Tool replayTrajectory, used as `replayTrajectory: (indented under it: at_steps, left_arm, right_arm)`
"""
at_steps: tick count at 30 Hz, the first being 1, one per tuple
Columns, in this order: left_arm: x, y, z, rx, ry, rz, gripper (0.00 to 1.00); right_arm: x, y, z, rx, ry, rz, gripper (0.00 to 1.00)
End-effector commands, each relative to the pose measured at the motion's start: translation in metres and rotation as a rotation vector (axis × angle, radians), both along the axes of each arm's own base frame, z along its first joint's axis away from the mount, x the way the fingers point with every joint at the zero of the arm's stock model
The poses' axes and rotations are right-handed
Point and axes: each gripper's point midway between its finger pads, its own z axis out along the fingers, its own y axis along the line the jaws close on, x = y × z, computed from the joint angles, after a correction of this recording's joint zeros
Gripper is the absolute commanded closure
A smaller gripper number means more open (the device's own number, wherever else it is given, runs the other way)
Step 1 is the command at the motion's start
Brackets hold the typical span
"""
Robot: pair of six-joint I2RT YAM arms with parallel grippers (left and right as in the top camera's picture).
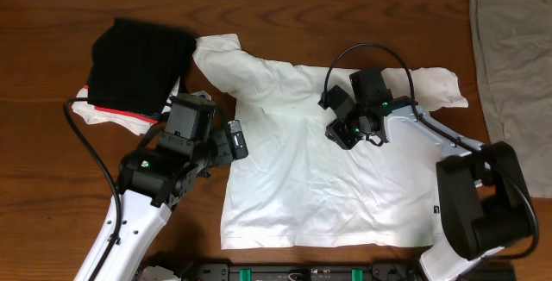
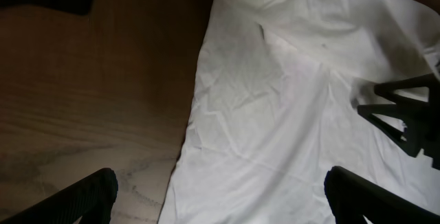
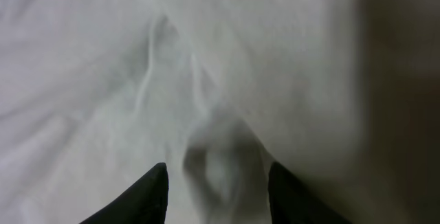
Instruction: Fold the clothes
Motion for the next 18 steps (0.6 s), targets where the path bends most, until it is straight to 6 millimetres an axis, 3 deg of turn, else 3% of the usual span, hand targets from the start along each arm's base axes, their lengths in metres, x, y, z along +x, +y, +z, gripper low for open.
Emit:
replayTrajectory:
  at_steps: [1,10,18]
  left_arm:
    - [0.002,0.003,0.002,0.011,-0.010,0.013,0.02]
    - [0.002,0.003,0.002,0.011,-0.010,0.013,0.02]
    - [0.002,0.003,0.002,0.011,-0.010,0.013,0.02]
  right_arm:
    - [0.001,-0.002,-0.009,-0.037,-0.007,0.007,0.55]
    - [0.019,0.001,0.008,-0.014,-0.076,-0.028,0.52]
    - [0.022,-0.003,0.007,-0.041,-0.092,-0.033,0.50]
